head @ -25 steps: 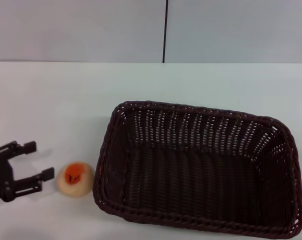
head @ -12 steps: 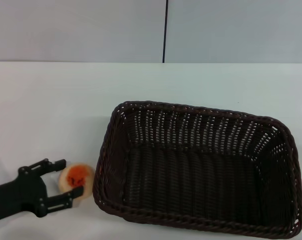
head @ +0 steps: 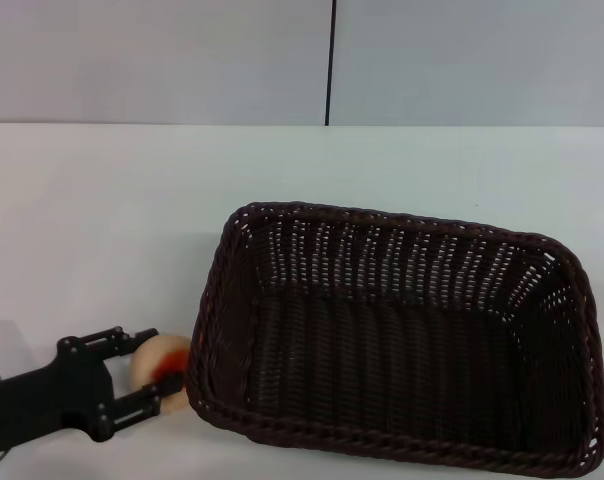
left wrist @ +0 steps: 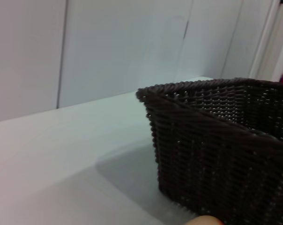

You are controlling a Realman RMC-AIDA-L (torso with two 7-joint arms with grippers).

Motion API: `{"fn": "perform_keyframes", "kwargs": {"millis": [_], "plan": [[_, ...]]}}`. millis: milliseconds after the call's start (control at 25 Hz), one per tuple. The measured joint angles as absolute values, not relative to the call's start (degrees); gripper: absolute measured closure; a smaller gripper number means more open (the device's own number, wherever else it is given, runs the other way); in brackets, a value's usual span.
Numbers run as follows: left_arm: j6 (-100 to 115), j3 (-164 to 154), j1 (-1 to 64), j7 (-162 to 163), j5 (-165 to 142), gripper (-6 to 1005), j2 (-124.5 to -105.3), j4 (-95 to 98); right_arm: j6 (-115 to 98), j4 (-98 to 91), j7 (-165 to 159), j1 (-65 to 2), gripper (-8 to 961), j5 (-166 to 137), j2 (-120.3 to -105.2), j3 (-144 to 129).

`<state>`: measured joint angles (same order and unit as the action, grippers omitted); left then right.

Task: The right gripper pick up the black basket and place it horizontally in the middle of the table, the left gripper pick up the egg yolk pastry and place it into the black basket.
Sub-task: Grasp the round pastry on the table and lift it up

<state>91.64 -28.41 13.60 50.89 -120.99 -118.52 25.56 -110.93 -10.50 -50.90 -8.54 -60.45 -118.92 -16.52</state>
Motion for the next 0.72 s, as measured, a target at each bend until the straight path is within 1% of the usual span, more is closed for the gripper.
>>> {"fn": "perform_keyframes", "kwargs": {"millis": [40, 240, 440, 560, 720], "plan": [[91.7, -28.4, 13.6, 50.3, -121.0, 211, -118.52, 25.1, -110.7, -10.5, -50.9, -8.5, 366, -60.4, -118.95, -16.5], [92.8, -27.8, 13.6, 49.0, -120.4, 403, -118.46, 23.9, -109.9, -10.4, -50.9, -8.5, 366, -60.7, -119.03, -16.7], [96.3, -23.2, 12.7, 49.0, -115.5, 637, -118.16, 23.7, -109.3, -8.9, -50.8, -8.5, 366, -60.8, -118.99, -16.9], [99.0, -19.2, 12.5, 49.4, -113.8, 739, -118.1, 25.2, -109.3, -8.8, -50.8, -8.2, 365, -60.9, -119.01, -17.0], [103.8, -15.1, 13.2, 49.5, -110.7, 756, -118.16, 25.6, -109.2, -8.7, -50.8, -7.8, 365, -61.0, -119.01, -17.1]]}}
